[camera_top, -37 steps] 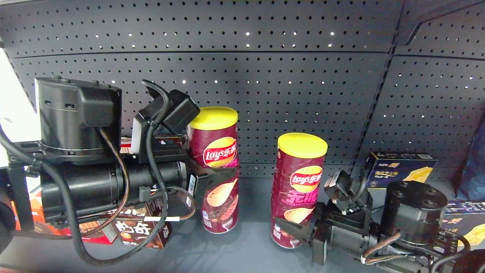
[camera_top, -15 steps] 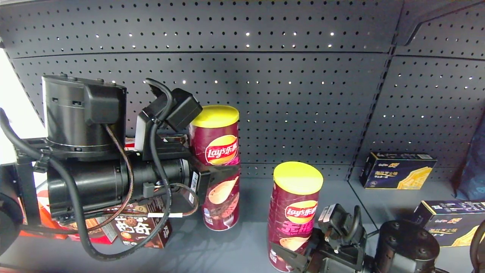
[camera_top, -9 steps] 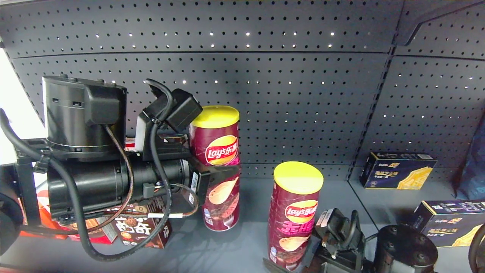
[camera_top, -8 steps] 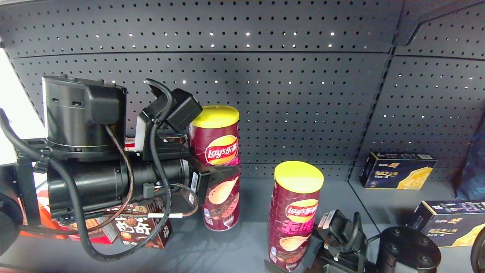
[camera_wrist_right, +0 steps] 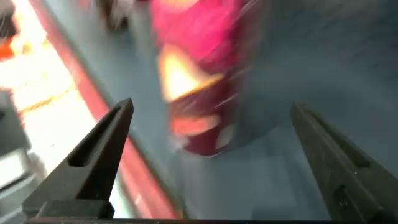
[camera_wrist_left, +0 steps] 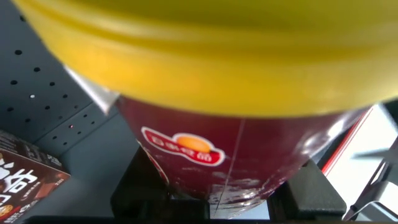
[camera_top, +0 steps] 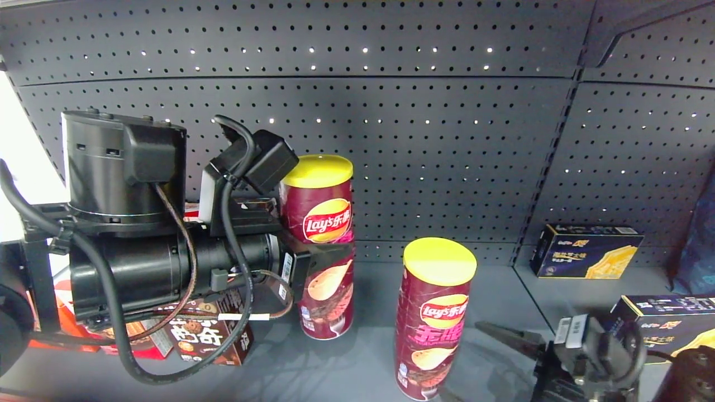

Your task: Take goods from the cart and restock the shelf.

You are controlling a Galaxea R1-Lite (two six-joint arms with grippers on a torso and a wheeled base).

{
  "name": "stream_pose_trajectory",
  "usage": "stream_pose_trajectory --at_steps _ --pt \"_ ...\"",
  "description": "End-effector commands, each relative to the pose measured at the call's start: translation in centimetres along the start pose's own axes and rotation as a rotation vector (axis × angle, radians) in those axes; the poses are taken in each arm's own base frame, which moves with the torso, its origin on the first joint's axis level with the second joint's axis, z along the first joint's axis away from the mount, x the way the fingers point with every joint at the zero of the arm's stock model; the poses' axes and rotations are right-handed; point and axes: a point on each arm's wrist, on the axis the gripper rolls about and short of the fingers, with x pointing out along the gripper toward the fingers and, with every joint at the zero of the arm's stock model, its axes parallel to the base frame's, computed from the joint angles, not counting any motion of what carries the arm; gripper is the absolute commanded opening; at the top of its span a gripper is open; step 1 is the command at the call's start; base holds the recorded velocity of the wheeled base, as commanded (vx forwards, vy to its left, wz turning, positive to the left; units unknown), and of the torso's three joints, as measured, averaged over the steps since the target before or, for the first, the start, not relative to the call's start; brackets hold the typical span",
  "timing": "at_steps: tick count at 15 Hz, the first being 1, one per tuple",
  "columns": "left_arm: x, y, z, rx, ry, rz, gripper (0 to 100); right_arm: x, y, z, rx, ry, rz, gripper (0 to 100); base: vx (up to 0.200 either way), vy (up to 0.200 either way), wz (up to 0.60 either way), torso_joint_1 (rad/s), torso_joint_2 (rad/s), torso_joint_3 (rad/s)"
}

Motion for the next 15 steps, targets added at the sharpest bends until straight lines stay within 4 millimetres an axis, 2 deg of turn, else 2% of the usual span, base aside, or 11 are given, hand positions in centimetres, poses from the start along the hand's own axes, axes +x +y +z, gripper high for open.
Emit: stream_pose_trajectory --at_steps 1,3,4,7,8,9,11,13,15 --pt "0.0 0.0 0.0 0.000 0.000 0.001 0 -3.7 -2.2 3.5 -0.073 -0.207 -0.148 100 0.000 0.000 0.00 0.000 0.00 0.000" --pt "0.0 0.0 0.1 0.001 -0.001 0.006 0 -5.4 -3.4 4.8 -0.113 -0.282 -0.253 100 0.000 0.000 0.00 0.000 0.00 0.000" --pt "0.0 0.0 0.0 0.001 -0.001 0.006 0 -5.7 -3.6 4.9 -0.115 -0.287 -0.269 100 0.000 0.000 0.00 0.000 0.00 0.000" --pt "0.0 -0.2 0.1 0.004 0.000 0.011 0 -8.4 -3.6 7.2 -0.150 -0.309 -0.331 100 0.000 0.000 0.00 0.000 0.00 0.000" --pt "0.0 -0.2 0.1 0.004 -0.001 0.017 0 -11.0 -3.3 8.3 -0.159 -0.253 -0.398 100 0.000 0.000 0.00 0.000 0.00 0.000" --pt "0.0 -0.2 0.1 0.004 -0.001 0.019 0 -13.4 -2.8 8.3 -0.135 -0.171 -0.514 100 0.000 0.000 0.00 0.000 0.00 0.000" --pt "0.0 -0.2 0.0 0.001 0.000 0.020 0 -17.1 -1.5 6.5 -0.105 -0.035 -0.646 100 0.000 0.000 0.00 0.000 0.00 0.000" --pt "0.0 -0.1 0.0 0.001 0.000 0.023 0 -19.6 -0.4 4.4 -0.100 -0.013 -0.707 100 0.000 0.000 0.00 0.000 0.00 0.000" --pt "0.0 0.0 0.1 0.002 -0.003 0.028 0 -20.5 0.1 2.2 -0.077 -0.014 -0.861 100 0.000 0.000 0.00 0.000 0.00 0.000"
